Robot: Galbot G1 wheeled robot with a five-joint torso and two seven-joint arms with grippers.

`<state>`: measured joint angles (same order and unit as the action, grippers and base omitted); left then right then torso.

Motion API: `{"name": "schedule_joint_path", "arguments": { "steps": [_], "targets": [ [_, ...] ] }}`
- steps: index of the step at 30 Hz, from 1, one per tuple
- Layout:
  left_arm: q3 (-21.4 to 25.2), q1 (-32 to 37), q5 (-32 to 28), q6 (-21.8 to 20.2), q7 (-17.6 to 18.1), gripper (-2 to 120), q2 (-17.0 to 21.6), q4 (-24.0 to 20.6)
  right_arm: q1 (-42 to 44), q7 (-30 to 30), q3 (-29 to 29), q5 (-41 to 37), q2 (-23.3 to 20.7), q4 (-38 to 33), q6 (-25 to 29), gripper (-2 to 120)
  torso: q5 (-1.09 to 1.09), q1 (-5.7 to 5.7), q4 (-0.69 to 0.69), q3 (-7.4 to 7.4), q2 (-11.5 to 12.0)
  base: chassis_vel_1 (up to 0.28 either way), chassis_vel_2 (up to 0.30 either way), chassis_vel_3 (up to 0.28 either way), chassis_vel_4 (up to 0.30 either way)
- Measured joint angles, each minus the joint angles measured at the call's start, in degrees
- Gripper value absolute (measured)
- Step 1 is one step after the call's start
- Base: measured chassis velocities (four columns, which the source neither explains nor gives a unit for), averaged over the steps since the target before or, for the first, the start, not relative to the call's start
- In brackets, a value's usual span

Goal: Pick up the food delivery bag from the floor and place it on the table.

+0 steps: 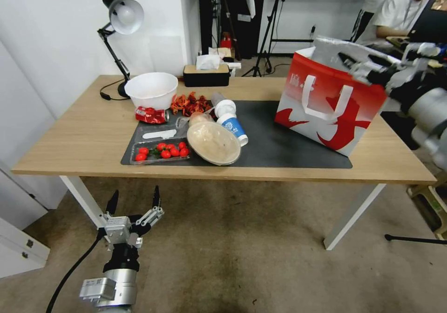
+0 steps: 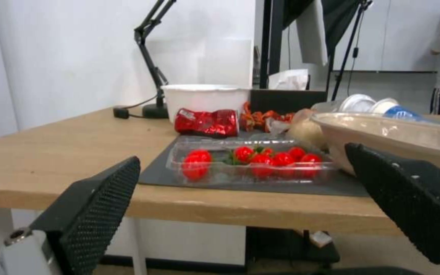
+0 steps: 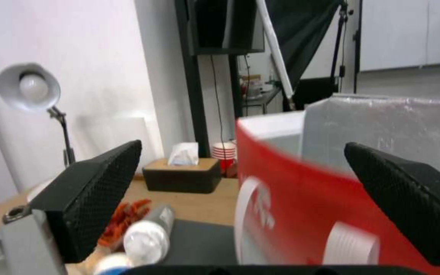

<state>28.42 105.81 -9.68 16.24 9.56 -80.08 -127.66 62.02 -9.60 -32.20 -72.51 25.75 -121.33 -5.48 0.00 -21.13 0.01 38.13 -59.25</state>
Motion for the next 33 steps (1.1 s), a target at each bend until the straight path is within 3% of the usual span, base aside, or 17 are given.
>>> {"name": "schedule_joint_path", "arguments": {
  "steps": [9,10,16,25,33],
  "targets": [
    [0.71,0.27,-0.69,1.22,-3.95,100,1.05,0.31,26.47,1.8,-7.35,19.69,12.87,-6.27,7.93,100,0.0,0.0,-0.03,-0.01,0.0,0.0,0.0,0.0,0.0],
    [0.71,0.27,-0.69,1.22,-3.95,100,1.05,0.31,26.47,1.8,-7.35,19.69,12.87,-6.27,7.93,100,0.0,0.0,-0.03,-0.01,0.0,0.0,0.0,0.0,0.0],
    [1.4,-0.3,-0.98,1.91,-7.19,100,1.95,1.51,40.62,3.18,-7.29,33.06,23.55,-7.35,15.8,100,-0.02,0.0,-0.02,-0.01,0.01,0.0,0.0,0.0,0.0],
    [2.07,-1.47,-1.98,3.0,-10.94,100,3.26,3.92,46.7,6.67,-6.48,43.79,32.77,-2.91,26.04,100,-0.01,0.0,-0.01,-0.01,0.0,0.0,0.0,0.0,0.0],
    [1.8,-1.8,-1.78,3.43,-12.17,100,3.25,5.06,48.16,7.12,-6.14,45.23,35.19,-1.94,29.26,100,0.0,0.0,0.0,0.0,0.01,0.0,0.0,0.0,0.0]
  ]
}}
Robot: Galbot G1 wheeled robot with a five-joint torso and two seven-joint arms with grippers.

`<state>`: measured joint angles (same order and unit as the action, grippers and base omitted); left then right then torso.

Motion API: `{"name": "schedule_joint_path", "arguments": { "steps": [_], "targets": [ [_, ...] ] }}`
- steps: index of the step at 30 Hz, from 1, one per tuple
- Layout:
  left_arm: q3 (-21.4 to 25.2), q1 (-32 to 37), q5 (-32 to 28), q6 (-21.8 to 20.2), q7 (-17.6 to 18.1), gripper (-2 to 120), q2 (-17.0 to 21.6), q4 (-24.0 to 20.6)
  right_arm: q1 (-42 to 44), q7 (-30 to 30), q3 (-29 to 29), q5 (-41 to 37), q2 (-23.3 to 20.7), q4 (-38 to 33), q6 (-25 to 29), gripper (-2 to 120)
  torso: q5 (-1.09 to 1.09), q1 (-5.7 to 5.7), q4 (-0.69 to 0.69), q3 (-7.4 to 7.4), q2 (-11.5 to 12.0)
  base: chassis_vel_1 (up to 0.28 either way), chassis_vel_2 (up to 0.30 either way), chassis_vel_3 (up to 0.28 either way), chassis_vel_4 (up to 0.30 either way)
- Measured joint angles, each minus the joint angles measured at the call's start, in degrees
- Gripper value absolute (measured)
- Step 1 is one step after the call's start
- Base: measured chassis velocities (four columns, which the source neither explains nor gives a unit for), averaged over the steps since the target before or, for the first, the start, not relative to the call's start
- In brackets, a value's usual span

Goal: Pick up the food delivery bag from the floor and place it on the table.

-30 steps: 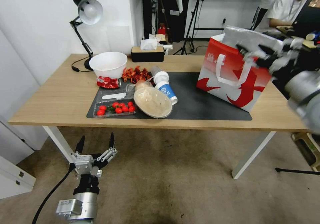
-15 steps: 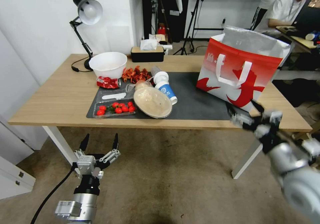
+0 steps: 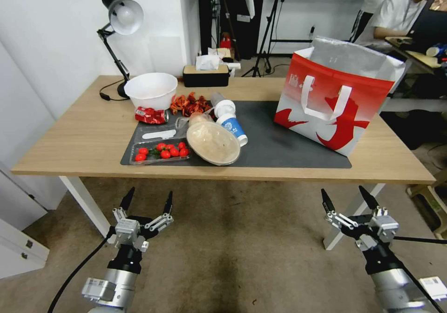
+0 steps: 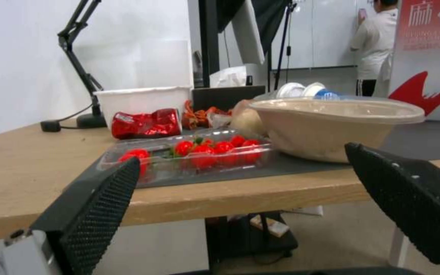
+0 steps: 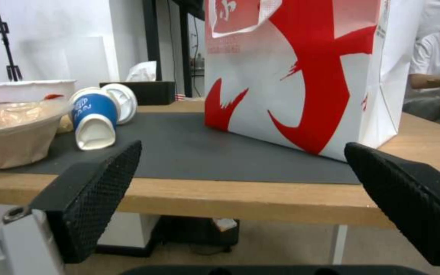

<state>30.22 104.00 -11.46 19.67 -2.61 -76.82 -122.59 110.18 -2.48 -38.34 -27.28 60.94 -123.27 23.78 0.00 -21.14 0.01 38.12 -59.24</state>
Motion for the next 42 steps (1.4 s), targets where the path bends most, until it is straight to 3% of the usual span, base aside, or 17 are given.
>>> {"name": "schedule_joint_path", "arguments": {
  "steps": [42],
  "targets": [
    [-0.28,-0.63,1.66,0.72,0.55,100,0.17,1.72,-0.58,-0.92,0.97,0.8,0.55,0.77,-0.11,100,0.0,0.0,-0.01,0.0,0.0,0.0,0.0,0.0,0.0]
  ]
}}
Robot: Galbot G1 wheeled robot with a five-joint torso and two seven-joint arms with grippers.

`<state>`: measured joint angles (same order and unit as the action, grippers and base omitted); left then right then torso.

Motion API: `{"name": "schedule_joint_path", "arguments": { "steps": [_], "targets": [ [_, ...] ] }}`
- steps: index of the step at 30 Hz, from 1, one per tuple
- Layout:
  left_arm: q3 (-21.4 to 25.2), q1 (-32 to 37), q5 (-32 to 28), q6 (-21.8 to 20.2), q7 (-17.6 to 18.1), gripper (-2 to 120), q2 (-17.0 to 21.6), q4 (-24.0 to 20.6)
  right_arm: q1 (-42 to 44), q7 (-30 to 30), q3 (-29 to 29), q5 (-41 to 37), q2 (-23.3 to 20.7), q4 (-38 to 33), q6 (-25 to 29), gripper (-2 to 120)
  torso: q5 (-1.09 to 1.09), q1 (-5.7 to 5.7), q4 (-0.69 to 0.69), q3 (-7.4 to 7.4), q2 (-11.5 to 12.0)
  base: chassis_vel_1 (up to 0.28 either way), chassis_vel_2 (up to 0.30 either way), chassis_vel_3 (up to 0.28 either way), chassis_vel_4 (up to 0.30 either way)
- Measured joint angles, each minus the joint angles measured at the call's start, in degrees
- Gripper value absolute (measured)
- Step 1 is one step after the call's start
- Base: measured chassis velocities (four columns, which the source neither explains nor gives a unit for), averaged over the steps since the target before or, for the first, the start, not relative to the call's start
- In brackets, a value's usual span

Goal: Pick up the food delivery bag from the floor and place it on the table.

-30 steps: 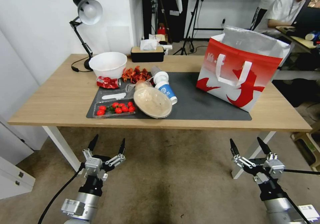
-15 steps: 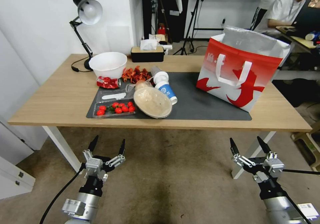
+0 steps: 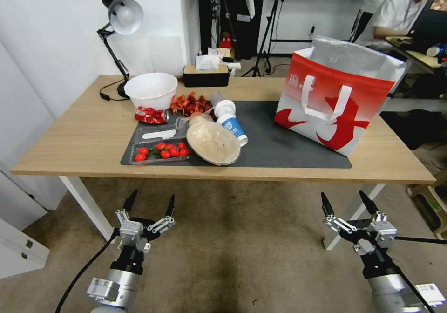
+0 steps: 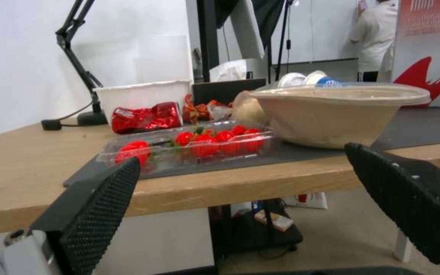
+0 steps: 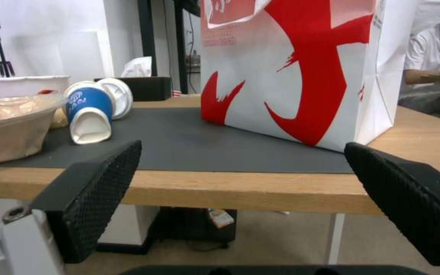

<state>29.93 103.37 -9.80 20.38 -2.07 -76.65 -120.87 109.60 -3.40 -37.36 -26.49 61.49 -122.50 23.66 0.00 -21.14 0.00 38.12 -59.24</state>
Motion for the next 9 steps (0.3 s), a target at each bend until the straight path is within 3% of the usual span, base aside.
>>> {"name": "schedule_joint_path", "arguments": {
  "steps": [9],
  "targets": [
    [0.0,0.0,0.0,-0.04,0.01,100,0.0,-0.02,0.0,0.0,0.0,-0.04,-0.01,-0.03,-0.01,100,0.0,0.0,0.0,0.0,0.0,0.0,0.0,0.0,0.0]
  ]
}}
